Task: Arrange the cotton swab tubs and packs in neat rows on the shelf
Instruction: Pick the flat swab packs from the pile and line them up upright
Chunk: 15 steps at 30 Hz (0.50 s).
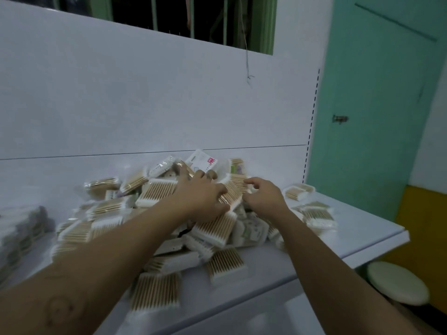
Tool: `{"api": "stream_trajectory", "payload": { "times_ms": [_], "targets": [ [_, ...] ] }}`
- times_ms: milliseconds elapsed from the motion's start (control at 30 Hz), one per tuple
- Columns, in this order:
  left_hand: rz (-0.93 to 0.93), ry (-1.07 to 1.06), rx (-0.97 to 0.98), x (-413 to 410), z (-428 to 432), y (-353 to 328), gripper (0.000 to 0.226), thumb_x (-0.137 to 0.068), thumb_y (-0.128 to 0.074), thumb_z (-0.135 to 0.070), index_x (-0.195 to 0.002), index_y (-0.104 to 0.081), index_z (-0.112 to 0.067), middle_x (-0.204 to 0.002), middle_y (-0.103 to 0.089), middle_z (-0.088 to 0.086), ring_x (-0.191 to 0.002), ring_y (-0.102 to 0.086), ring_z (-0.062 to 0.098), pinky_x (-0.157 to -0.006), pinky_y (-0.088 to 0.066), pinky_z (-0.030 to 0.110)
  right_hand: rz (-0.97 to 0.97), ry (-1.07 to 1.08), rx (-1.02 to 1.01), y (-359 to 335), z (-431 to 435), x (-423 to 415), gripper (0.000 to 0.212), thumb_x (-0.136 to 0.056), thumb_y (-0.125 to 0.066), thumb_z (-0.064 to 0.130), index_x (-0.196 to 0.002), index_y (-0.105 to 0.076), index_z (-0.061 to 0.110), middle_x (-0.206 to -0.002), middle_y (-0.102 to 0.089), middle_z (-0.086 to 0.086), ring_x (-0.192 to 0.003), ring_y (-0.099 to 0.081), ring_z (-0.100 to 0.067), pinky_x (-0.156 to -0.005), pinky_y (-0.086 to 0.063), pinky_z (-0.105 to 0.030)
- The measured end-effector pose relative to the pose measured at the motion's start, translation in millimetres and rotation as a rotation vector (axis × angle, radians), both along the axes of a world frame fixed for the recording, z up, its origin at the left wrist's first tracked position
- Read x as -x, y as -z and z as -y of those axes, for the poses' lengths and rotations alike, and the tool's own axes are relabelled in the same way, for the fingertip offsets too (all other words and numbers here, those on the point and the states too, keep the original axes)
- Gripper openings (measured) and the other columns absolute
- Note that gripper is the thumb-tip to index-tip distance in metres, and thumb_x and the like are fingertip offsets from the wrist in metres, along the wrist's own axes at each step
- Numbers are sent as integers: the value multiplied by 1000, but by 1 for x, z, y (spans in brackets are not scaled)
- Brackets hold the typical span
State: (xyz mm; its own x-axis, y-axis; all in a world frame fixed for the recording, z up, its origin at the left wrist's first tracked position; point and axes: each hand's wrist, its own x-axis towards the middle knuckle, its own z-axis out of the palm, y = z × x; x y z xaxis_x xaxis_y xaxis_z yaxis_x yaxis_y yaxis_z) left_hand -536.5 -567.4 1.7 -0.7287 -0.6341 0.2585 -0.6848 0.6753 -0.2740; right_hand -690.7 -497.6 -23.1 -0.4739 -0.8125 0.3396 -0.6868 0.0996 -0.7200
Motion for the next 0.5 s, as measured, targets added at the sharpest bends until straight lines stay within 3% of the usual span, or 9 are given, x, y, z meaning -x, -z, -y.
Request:
{"api": "stream_trajectory", "payload": {
  "times_ms": [133, 200, 300, 500],
  "targets": [
    [12, 15, -22, 7, 2, -3, 56, -92, -33, -66, -140, -44, -39, -153, -31, 4, -141, -27, 27, -110, 3, 70, -52, -25, -23, -8, -10, 5, 49, -86, -63, 17, -134, -57, 22, -108, -57, 0, -81, -56, -12, -86, -53, -34],
    [-10, 58, 7, 7, -2, -7, 56, -92, -33, -65, -140, -43, -38, -152, -34, 3, -140, -29, 26, -111, 2, 69, -109, -6, 6, -8, -13, 8, 50, -82, -67, 19, -131, -60, 25, -121, -62, -3, -100, -60, -19, -92, -49, -30],
    [-85, 115, 38, -4, -8, -11, 53, -92, -37, -64, -137, -46, -37, -151, -35, 1, -141, -27, 24, -114, 5, 65, -224, -30, 67, -10, -7, -2, 52, -78, -71, 22, -128, -61, 29, -134, -55, -2, -127, -49, -22, -105, -38, -32],
    [-120, 74, 82, -72, 0, -31, 46, -93, -40, -60, -134, -47, -39, -147, -39, -3, -141, -26, 19, -116, 5, 61, -370, -274, 130, -26, 24, -61, 54, -77, -72, 30, -130, -60, 28, -132, -57, -2, -126, -47, -24, -107, -37, -40]
  ]
}}
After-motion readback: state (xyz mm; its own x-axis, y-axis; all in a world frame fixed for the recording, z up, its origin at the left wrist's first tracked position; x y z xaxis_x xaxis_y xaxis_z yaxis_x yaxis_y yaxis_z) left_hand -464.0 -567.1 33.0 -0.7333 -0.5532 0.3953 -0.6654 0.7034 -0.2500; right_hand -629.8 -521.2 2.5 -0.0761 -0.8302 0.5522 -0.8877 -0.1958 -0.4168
